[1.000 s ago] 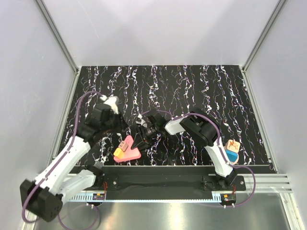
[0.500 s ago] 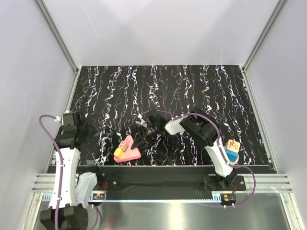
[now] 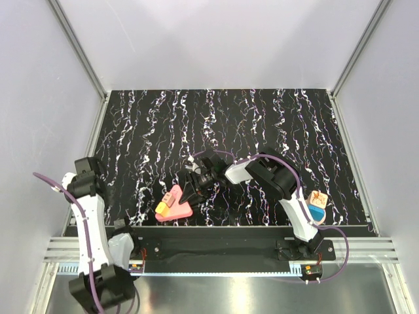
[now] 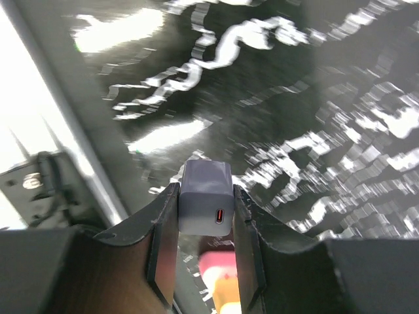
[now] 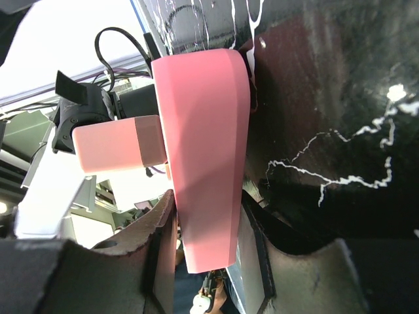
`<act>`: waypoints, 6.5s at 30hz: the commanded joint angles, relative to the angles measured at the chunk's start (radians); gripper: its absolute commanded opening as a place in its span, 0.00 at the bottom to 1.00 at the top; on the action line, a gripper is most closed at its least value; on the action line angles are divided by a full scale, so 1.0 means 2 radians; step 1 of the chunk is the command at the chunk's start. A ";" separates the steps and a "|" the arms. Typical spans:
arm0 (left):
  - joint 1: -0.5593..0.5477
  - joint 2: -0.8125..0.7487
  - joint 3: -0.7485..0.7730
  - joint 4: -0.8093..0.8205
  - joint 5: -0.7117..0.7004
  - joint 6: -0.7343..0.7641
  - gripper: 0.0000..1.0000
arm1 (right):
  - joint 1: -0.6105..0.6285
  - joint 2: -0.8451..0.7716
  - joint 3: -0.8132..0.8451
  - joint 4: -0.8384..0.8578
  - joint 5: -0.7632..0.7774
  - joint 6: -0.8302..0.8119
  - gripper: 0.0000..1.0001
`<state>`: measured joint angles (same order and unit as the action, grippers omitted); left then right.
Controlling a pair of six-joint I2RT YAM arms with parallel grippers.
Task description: Pull the plug off the socket
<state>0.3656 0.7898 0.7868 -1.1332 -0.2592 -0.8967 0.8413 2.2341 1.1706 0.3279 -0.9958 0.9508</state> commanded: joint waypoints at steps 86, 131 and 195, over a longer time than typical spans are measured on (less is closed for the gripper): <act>-0.372 0.107 0.082 0.153 0.243 0.232 0.83 | 0.000 0.017 -0.018 -0.057 0.055 -0.014 0.03; -0.501 0.187 0.030 0.176 0.161 0.217 0.59 | -0.049 -0.005 -0.033 -0.116 0.010 -0.106 0.00; -0.509 0.159 0.002 0.236 0.134 0.199 0.00 | -0.026 0.032 -0.013 -0.126 0.028 -0.083 0.00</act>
<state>-0.6426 1.1629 0.7815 -0.7578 0.0280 -0.4694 0.7624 2.2280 1.1740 0.1814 -1.1145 0.7635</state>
